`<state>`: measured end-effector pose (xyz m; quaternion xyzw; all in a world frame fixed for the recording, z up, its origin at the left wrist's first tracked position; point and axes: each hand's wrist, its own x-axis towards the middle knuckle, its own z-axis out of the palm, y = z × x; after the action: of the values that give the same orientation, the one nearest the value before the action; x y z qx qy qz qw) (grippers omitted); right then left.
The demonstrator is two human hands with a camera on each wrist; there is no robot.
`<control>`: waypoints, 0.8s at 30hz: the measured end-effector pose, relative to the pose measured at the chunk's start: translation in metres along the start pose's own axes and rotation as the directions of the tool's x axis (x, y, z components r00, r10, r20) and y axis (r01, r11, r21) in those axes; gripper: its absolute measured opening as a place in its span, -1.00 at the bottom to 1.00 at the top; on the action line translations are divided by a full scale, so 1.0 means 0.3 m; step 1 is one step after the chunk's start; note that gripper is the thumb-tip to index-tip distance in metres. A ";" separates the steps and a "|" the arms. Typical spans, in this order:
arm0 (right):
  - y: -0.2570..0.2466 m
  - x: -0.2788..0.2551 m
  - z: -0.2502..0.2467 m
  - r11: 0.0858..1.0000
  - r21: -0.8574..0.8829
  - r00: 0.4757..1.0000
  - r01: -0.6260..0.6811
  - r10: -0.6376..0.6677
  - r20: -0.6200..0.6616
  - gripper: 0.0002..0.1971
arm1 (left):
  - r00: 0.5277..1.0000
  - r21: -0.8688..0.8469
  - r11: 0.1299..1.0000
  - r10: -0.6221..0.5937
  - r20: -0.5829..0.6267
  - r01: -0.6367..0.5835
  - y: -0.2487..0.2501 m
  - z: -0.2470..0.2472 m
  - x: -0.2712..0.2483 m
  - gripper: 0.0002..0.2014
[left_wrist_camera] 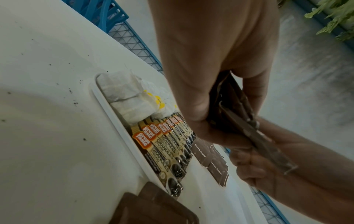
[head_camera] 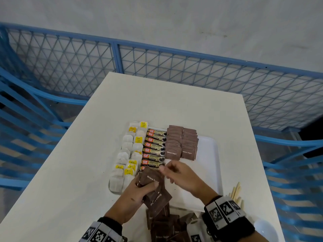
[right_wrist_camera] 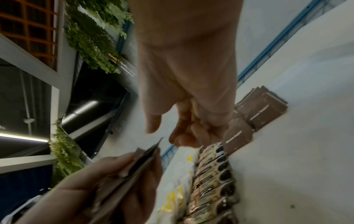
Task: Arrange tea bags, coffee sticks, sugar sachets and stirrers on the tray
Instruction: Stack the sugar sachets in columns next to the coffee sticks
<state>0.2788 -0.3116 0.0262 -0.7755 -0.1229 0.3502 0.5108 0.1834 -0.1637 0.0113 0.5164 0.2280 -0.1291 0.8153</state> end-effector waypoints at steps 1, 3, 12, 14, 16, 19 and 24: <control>0.001 -0.007 0.013 0.999 0.035 0.999 -0.006 0.004 0.040 -0.77 | 1.000 0.018 1.000 0.014 0.014 -0.014 0.001 0.001 -0.002 -0.66; 0.007 -0.010 0.031 0.997 0.078 0.996 -0.026 0.019 0.082 -0.76 | 0.999 0.058 0.998 0.024 0.038 -0.026 0.003 -0.001 -0.005 -0.54; 0.004 -0.025 0.011 0.982 0.171 0.992 -0.080 0.062 0.109 -0.96 | 0.999 -0.023 1.000 -0.004 0.036 0.005 -0.003 -0.005 -0.015 -0.63; 0.002 -0.028 -0.007 0.971 0.222 0.991 -0.089 0.064 0.116 -0.94 | 0.999 -0.042 0.999 0.004 0.032 -0.003 -0.003 0.000 -0.014 -0.63; 0.007 -0.030 -0.028 0.950 0.294 0.991 -0.101 0.072 0.109 -0.93 | 1.000 -0.036 0.999 0.008 0.017 -0.008 -0.006 0.004 -0.009 -0.72; 0.030 -0.019 -0.072 0.905 0.413 0.995 -0.101 0.091 0.044 -0.89 | 1.000 -0.049 0.999 0.007 -0.014 -0.008 0.000 0.007 -0.007 -0.71; 0.115 0.030 -0.164 0.898 0.436 0.979 -0.055 0.134 -0.152 -0.81 | 0.999 -0.045 0.999 0.012 -0.030 -0.013 -0.003 -0.003 -0.002 -0.75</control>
<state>0.3124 -0.3567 0.0035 -0.6770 0.0413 0.3222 0.6605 0.1821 -0.1633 0.0104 0.5011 0.2398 -0.1112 0.8240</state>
